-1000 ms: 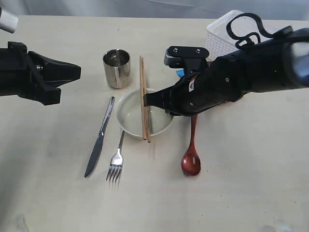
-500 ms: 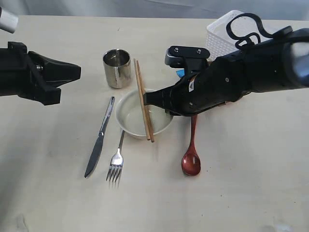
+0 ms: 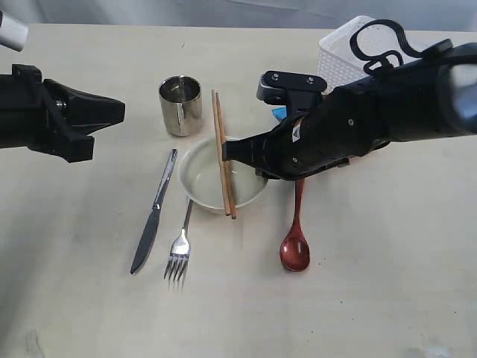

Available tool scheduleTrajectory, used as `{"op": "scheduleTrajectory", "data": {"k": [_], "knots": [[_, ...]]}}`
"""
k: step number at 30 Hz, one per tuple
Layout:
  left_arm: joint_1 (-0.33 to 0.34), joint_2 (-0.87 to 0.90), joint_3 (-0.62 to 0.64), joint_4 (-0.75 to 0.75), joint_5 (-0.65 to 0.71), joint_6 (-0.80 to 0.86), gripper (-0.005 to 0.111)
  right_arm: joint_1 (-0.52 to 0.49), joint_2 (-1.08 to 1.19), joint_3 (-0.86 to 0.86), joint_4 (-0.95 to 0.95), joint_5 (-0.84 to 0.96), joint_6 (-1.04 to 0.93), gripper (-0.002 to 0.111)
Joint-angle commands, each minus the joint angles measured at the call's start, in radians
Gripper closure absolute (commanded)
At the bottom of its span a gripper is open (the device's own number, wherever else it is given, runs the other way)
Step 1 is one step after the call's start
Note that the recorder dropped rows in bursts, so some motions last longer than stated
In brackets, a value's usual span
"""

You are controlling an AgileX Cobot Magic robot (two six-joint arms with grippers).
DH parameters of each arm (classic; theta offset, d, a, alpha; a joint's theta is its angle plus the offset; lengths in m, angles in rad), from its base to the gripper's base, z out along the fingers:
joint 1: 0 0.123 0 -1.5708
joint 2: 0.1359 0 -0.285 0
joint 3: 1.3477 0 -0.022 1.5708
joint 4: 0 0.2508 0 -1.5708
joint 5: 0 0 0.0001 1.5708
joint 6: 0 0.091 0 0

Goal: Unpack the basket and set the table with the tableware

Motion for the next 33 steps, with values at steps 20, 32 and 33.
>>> {"op": "scheduleTrajectory", "data": {"k": [20, 32, 33], "knots": [[0.003, 0.0, 0.006, 0.0, 0.003, 0.005, 0.107, -0.032, -0.012, -0.001, -0.009, 0.07, 0.008, 0.1], [0.003, 0.0, 0.006, 0.0, 0.003, 0.005, 0.107, -0.047, -0.052, 0.0, -0.025, 0.117, 0.008, 0.1], [0.003, 0.0, 0.006, 0.0, 0.003, 0.005, 0.107, -0.047, -0.052, 0.0, -0.025, 0.121, 0.008, 0.1]]}}
